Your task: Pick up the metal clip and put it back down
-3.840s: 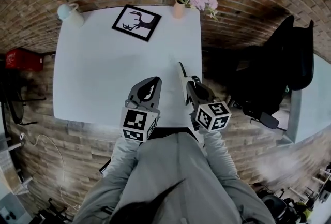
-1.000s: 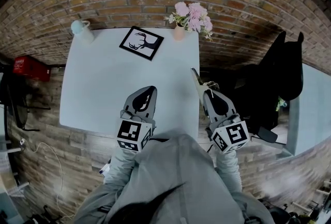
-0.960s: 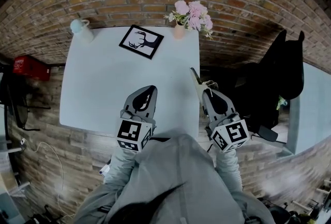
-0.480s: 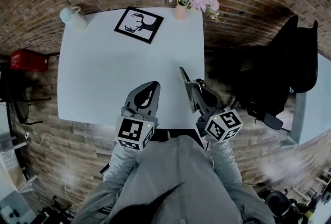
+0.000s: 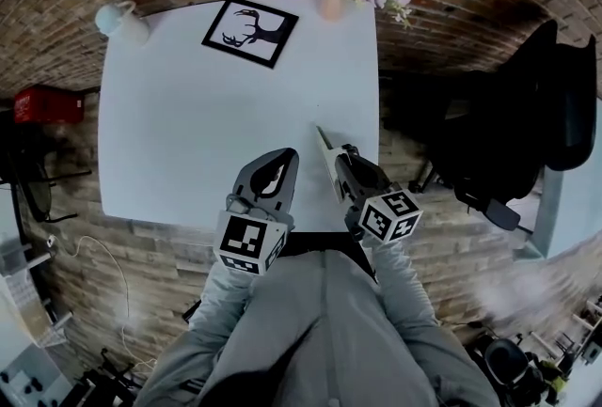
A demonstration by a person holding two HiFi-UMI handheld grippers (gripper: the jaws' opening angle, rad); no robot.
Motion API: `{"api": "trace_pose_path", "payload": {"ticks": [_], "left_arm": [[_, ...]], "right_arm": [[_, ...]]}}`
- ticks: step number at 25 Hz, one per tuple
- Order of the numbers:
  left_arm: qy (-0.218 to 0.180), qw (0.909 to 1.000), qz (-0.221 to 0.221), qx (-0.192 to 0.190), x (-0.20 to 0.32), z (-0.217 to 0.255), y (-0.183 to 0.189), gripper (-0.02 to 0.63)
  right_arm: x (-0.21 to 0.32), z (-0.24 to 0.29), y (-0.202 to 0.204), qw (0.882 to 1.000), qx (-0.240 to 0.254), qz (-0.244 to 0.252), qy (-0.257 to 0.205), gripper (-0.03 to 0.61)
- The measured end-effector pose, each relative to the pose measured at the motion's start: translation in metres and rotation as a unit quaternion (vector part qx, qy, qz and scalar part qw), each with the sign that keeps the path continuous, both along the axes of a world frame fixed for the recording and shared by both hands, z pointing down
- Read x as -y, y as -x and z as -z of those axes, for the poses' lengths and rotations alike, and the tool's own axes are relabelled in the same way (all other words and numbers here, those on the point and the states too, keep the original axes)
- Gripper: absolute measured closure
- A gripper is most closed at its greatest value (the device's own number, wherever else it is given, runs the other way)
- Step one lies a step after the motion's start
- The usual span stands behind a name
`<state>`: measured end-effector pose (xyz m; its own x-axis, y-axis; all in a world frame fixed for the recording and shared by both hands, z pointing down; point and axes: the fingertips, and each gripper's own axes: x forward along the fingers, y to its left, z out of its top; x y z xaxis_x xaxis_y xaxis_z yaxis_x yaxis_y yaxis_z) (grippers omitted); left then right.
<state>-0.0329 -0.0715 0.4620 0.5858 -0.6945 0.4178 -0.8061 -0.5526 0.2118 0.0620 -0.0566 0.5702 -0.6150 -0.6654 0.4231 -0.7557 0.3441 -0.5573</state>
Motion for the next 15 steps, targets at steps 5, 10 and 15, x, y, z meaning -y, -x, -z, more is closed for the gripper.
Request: {"api": "trace_pose_path", "payload": {"ticks": [5,10,15], "left_arm": [[0.006,1.0000,0.001,0.000,-0.001,-0.006,0.001,0.584],[0.004,1.0000,0.004,-0.001,-0.002,-0.007,0.003,0.584],[0.003,1.0000,0.005,-0.003,-0.002,-0.006,0.004,0.584]], "right_arm": [[-0.001,-0.015,0.004,1.000,0.010,0.000,0.015,0.542],[-0.003,-0.028,0.005,0.999,0.007,0.003,0.042,0.541],[-0.001,-0.033,0.006,0.998,-0.003,0.008,0.060,0.538]]}}
